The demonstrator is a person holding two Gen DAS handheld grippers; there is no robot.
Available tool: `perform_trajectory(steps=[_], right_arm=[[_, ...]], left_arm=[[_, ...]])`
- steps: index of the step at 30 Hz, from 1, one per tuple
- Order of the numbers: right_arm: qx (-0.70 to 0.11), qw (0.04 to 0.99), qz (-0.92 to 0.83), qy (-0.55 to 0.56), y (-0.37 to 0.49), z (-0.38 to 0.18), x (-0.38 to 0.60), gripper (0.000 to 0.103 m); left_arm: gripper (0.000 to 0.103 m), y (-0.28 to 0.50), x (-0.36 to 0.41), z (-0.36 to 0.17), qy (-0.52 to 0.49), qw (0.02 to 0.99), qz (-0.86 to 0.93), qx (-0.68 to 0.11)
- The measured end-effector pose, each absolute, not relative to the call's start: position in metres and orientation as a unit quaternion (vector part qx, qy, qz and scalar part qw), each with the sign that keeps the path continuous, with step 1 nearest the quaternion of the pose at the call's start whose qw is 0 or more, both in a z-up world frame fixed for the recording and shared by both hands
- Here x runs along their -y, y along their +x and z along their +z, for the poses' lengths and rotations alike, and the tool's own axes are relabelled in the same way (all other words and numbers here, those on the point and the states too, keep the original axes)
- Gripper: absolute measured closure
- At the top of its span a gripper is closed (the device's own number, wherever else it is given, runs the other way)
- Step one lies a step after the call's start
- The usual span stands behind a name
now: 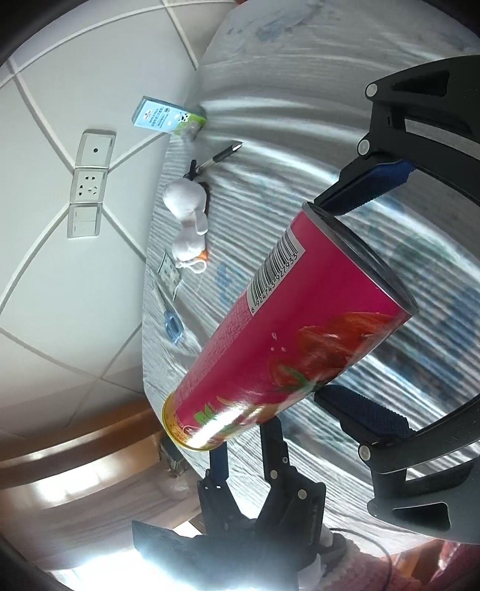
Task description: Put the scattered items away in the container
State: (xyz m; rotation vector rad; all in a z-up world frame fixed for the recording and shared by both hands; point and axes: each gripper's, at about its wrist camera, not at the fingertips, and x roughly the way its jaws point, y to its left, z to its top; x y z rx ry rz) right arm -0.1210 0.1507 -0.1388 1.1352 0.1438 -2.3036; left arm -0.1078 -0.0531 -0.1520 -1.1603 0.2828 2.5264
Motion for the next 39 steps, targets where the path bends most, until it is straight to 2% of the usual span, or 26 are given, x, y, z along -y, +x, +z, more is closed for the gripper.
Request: perform_trajectory(steps=[11,39], right_arm=[[-0.080,0.299,-0.866,0.392,-0.069,-0.102,-0.131,0.009],[-0.106,0.308,-0.868,0.374,-0.003,-0.082,-0.097,0.009]], left_arm=[[0.031,-0.047,0.074,-0.115,-0.381,0.150,0.908,-0.093],[0.031,0.021,0.102,-0.101,-0.373,0.122,0.916,-0.082]])
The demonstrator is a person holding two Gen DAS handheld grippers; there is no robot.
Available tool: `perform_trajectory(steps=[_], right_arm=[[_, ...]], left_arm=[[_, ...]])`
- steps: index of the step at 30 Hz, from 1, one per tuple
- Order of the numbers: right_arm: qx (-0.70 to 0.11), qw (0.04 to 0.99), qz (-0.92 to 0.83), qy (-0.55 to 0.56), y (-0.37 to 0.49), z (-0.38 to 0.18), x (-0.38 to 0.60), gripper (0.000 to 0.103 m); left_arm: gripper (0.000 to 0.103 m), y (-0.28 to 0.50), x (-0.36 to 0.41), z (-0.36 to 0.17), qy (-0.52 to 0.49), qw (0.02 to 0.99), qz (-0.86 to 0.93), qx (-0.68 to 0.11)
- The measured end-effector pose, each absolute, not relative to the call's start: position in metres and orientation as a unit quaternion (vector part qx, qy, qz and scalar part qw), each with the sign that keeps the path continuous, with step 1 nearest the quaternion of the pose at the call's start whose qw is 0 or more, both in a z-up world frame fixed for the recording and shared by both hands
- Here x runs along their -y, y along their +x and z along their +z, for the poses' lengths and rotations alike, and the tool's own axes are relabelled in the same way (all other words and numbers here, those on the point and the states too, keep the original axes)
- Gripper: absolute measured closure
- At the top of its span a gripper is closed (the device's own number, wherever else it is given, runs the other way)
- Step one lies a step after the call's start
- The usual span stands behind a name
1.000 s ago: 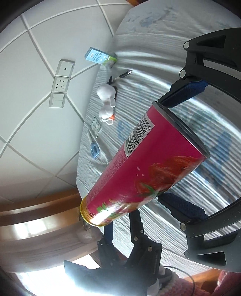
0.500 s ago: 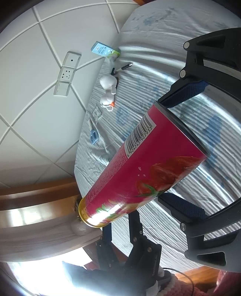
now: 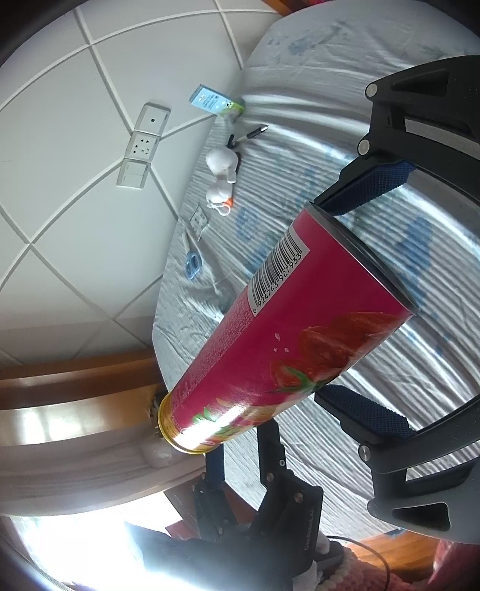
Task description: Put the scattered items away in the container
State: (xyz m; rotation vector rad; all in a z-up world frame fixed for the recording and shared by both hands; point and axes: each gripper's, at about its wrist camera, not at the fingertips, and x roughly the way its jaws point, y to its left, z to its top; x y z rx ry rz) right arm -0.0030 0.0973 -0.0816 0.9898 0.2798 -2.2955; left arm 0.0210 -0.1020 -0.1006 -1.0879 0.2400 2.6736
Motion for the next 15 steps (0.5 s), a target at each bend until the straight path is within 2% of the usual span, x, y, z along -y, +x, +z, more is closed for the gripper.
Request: perform_trajectory(steps=[7,15], right_arm=[[-0.116,0.317,-0.868,0.364,0.007,-0.075,-0.088,0.009],[-0.138,0.382,-0.845,0.349,0.015,-0.072,-0.062,0.009]], left_arm=[[0.031,0.036,0.112,-0.097,-0.364,0.109,0.922,-0.077],[0.031,0.074,0.135,-0.093,-0.367,0.040,0.928,-0.049]])
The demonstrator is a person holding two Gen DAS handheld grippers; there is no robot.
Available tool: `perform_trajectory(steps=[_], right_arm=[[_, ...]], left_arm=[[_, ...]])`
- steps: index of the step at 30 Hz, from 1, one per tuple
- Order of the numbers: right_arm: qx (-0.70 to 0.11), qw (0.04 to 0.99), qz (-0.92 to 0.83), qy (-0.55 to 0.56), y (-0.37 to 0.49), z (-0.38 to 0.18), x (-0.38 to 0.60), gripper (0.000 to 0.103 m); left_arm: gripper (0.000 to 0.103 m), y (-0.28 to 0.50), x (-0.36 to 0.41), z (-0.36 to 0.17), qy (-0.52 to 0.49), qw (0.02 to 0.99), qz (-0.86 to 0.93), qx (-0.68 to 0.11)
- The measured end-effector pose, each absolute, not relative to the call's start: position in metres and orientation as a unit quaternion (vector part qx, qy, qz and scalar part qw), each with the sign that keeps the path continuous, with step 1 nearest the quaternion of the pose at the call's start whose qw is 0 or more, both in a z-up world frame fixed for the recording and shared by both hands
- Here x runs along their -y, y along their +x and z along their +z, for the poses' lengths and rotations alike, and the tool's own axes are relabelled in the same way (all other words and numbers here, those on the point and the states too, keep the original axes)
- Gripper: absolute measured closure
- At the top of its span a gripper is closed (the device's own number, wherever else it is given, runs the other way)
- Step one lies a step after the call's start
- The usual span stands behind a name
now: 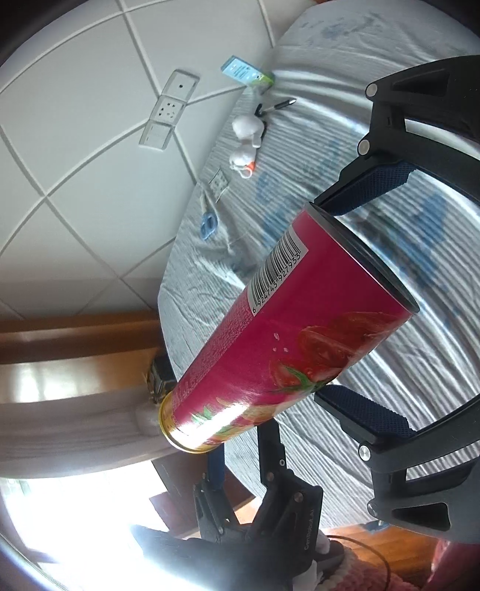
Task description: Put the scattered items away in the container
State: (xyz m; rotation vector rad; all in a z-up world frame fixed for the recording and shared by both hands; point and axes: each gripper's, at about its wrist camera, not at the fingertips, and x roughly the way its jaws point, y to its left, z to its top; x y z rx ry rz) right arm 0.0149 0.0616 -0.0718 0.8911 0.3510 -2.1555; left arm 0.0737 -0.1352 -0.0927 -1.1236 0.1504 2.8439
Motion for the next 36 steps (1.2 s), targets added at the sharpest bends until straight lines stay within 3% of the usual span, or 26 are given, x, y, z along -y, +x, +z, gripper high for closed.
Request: perform_trajectory(steps=[18,36], right_arm=[[-0.210,0.561,-0.750,0.280,0.106,-0.049,0.026,0.009],[-0.257,0.732,-0.590,0.226,0.332,-0.050,0.174,0.009]], left_arm=[[0.031,0.229,0.183,-0.079,-0.343,-0.172,0.923,0.024],[0.031,0.488,0.252,-0.078,-0.337,-0.390,0.851,0.097]])
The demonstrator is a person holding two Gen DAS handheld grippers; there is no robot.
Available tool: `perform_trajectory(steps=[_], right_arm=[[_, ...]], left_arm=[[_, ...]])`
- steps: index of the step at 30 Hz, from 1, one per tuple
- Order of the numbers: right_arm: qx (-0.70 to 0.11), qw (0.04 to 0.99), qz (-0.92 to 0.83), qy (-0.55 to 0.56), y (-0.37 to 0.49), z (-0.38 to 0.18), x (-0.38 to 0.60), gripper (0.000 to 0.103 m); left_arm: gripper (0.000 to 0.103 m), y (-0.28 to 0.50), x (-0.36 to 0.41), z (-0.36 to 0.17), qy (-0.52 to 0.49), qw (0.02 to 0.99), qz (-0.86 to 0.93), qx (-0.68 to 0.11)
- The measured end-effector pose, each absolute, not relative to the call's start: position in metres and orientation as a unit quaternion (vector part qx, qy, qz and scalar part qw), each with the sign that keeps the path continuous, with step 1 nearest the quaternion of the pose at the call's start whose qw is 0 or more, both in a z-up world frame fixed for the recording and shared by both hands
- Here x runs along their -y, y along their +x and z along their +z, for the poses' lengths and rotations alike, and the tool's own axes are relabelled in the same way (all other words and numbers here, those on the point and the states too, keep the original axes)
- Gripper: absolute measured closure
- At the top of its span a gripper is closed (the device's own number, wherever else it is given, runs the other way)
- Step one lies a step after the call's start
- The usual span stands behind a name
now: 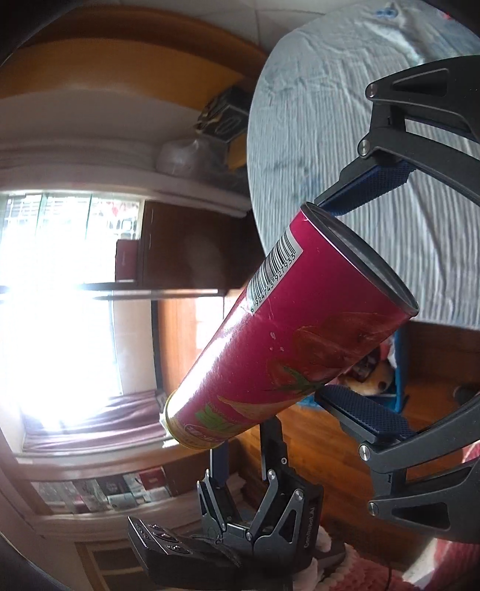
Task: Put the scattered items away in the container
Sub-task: 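Carry the pink Lay's can over the blue bin and lower it in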
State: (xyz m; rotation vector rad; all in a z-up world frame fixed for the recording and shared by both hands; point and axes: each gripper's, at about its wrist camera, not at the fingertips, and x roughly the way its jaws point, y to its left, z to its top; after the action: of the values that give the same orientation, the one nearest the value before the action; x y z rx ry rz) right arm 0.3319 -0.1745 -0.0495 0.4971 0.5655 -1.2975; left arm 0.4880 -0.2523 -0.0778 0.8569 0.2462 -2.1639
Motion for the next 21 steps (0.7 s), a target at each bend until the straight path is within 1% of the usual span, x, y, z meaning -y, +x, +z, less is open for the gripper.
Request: perform_trajectory(steps=[12,18,21], right_arm=[[-0.279,0.774,-0.518,0.234,0.481,-0.097,0.252,0.009],[-0.289,0.787,-0.489,0.240,0.532,-0.143,0.283,0.009],[-0.300,0.793,-0.472,0.242,0.544,-0.174,0.289,0.009]], left_arm=[[0.031,0.645,0.294,-0.115,0.358,0.448,-0.807,-0.144],[0.031,0.694,0.300,-0.154,0.364,0.465,-0.789,-0.167],[0.031,0.711,0.300,-0.186,0.363,0.475,-0.780,-0.182]])
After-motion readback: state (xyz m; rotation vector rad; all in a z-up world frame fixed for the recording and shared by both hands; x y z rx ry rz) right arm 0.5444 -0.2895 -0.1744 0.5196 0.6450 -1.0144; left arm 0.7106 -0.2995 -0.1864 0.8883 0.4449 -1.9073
